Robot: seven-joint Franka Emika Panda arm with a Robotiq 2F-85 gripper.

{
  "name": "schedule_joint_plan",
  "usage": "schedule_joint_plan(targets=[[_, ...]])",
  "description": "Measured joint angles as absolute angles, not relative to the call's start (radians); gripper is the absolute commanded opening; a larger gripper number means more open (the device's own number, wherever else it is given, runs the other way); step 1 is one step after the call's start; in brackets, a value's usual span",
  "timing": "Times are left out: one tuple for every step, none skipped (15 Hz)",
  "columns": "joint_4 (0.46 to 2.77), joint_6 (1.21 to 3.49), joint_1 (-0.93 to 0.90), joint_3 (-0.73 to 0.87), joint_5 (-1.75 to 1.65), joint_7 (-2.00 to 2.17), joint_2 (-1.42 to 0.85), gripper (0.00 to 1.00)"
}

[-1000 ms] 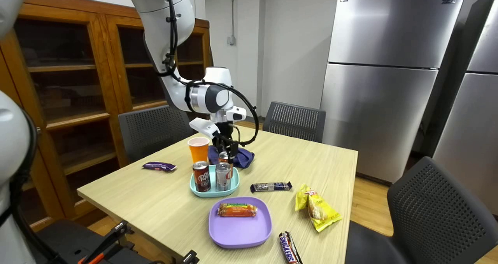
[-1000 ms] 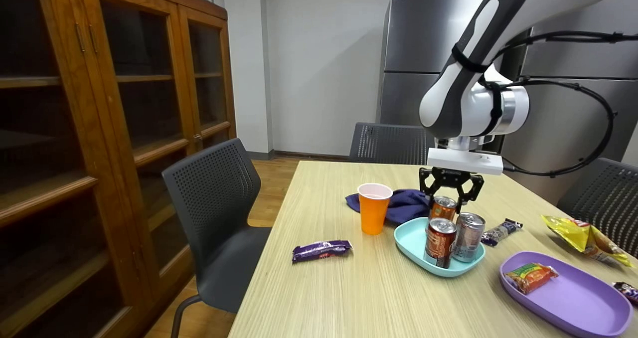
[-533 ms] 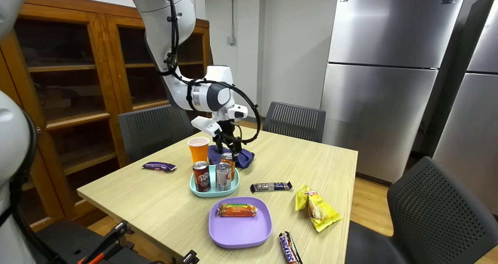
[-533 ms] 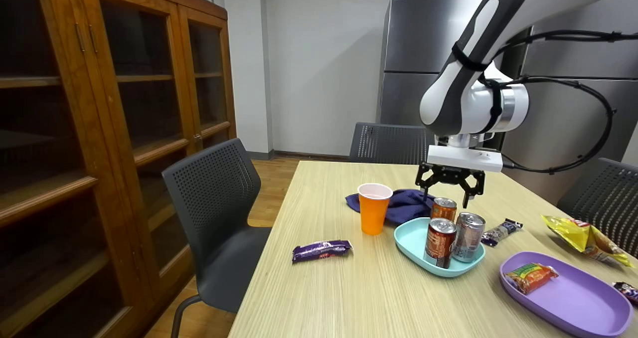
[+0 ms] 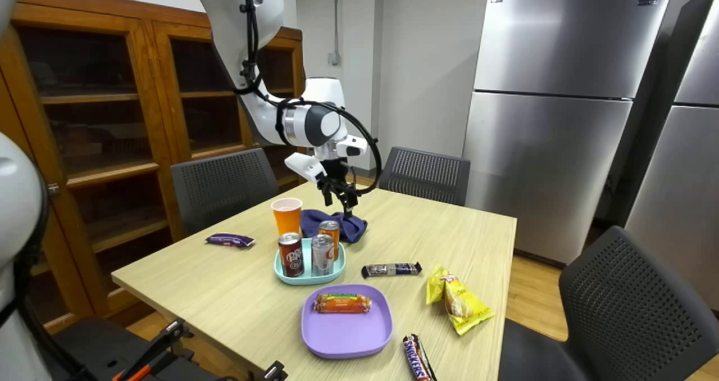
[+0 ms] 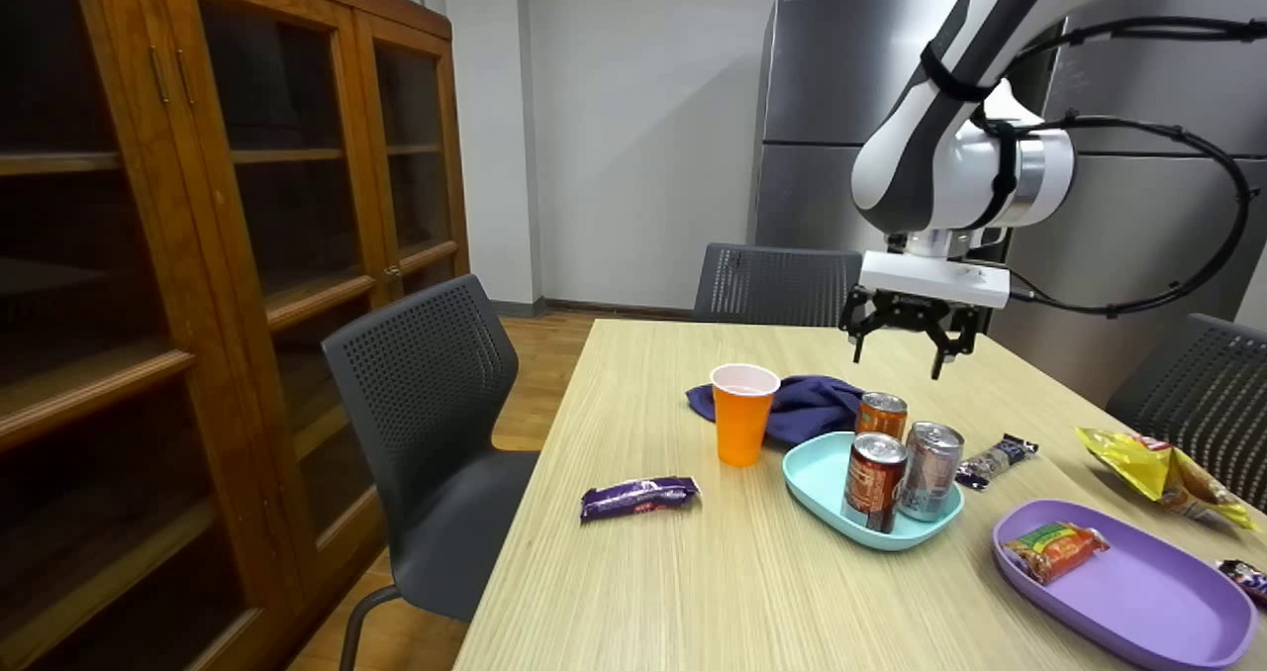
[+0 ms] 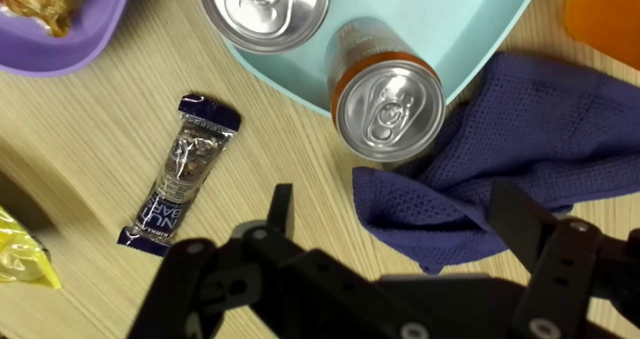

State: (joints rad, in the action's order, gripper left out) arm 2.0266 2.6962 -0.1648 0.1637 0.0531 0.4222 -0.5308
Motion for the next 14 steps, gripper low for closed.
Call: schedule_joint_plan(targets=[[2.027,2.692,-0.156,0.165,0.071,0.439,-0.521,1.0],[2.027,2.686,-0.145,0.167,0.09,0.455,-0.513,1.0],[2.026,2.678,-0.133,0.169,0.105,0.47,-0.508,1.0],[2.026,2.671,-0.121,0.173,0.115,0.484,-0.504,1.0],[2.026,2.663,-0.109,0.177,0.126,0.497,-0.502,1.0],[2.025,2.655,-0.097,0.181,0.136,0.507,-0.501,1.0],[2.025,2.649,-0.085,0.184,0.143,0.518,-0.501,1.0],[2.025,2.644,-0.074,0.187,0.149,0.529,-0.502,1.0],[2.025,2.639,-0.064,0.192,0.154,0.54,-0.502,1.0],[2.025,2.631,-0.055,0.197,0.159,0.549,-0.502,1.0],[2.023,2.62,-0.046,0.201,0.161,0.558,-0.504,1.0],[2.018,2.608,-0.038,0.205,0.161,0.568,-0.508,1.0],[2.011,2.595,-0.03,0.21,0.162,0.579,-0.515,1.0],[1.999,2.58,-0.02,0.211,0.164,0.59,-0.527,1.0]])
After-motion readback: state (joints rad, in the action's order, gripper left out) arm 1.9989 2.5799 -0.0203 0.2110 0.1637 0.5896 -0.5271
